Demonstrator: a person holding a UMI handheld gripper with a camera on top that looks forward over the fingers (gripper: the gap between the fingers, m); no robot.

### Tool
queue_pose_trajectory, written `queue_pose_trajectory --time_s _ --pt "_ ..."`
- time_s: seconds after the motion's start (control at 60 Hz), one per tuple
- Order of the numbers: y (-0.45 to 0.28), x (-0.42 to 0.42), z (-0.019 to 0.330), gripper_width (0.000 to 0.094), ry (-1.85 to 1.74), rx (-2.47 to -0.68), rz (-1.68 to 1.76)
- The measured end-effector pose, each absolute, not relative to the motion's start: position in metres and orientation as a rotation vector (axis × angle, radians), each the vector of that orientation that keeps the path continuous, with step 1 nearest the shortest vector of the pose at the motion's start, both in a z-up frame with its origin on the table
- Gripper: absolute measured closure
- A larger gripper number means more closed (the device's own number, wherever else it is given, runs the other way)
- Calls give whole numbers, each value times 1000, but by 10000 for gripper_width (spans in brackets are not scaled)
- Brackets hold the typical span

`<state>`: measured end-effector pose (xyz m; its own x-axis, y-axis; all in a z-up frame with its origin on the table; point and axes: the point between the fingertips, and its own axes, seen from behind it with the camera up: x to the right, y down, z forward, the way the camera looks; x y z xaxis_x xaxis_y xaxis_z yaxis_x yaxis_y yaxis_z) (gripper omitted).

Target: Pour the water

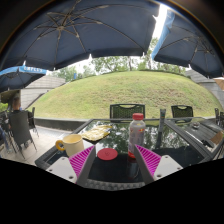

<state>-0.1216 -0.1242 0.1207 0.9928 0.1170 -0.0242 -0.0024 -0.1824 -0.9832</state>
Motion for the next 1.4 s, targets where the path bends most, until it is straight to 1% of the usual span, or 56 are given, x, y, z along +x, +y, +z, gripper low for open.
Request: queue_pose_trajectory --time_s 0.2,0.3,0.35,0.383,0.417,0.45,0.483,0.567,0.683,0.717,0.833,0.883,0.933,1.067,1.083,1.1,1.2,1.3,1.4 --pt "-26 -65 109 138 12 -1738 25" --pt "14 -50 112 140 35 -1713 -3" --pt "31 -52 114 159 8 -1694 -9" --pt "41 -53 115 179 -20 -1680 -26" --pt "49 -55 112 225 -50 -1682 -43" --pt "56 -54 107 298 -67 -1693 -57" --pt "59 -46 111 393 -76 -1686 -91" --pt "63 -46 116 441 -52 -1645 -64" --pt "67 -42 109 600 -33 -1627 -9" --pt "63 -44 114 610 -31 -1624 -10" --pt "64 -55 115 617 -109 -1616 -38" --pt "60 -63 126 617 -175 -1590 -93" --pt "63 -72 143 617 -258 -1543 -183" --pt "54 -138 186 615 -634 -1365 -536" --pt "55 -146 199 618 -683 -1335 -576" --pt "55 -154 193 616 -746 -1305 -630" --pt "51 -211 198 616 -1074 -1086 -918" --pt "50 -258 180 618 -1354 -832 -1213" --pt "57 -262 159 615 -1558 -639 -1450"
